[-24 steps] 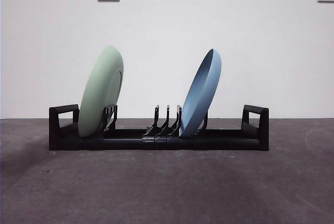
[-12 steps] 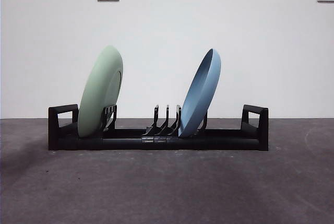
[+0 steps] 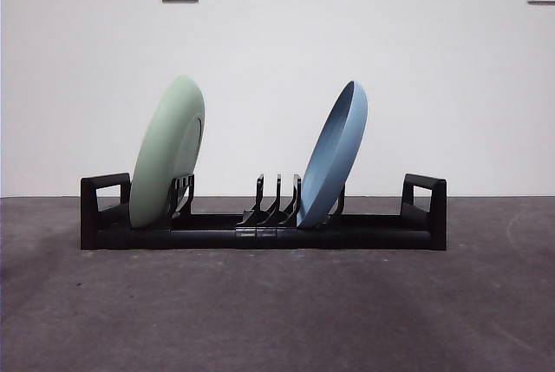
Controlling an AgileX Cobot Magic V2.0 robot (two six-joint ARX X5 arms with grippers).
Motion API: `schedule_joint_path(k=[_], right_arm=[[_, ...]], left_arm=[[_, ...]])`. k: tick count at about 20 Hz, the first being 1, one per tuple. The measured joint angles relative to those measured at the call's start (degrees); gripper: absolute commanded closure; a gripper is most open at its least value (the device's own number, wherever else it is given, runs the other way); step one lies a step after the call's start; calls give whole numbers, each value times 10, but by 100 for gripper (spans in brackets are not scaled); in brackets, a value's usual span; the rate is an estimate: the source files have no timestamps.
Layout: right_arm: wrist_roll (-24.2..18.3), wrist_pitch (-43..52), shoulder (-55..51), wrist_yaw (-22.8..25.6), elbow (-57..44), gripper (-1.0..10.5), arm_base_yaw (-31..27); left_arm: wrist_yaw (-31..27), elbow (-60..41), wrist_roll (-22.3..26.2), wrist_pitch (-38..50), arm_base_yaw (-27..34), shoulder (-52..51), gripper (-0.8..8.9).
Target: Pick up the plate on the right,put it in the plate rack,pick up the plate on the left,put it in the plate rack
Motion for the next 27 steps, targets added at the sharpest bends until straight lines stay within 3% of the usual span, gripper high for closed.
schedule_joint_path(k=[3, 8, 14, 27], right_arm=[[0, 0, 0, 0, 0, 946, 0], [0, 0, 0, 0, 0, 946, 0], [0, 0, 0, 0, 0, 946, 0], [0, 0, 0, 0, 0, 946, 0]], left_arm=[[0, -89, -7, 78, 5, -40, 817], [0, -156, -22, 78, 5, -84, 817], [0, -171, -52, 59, 5, -94, 817], [0, -171, -56, 59, 5, -94, 816]])
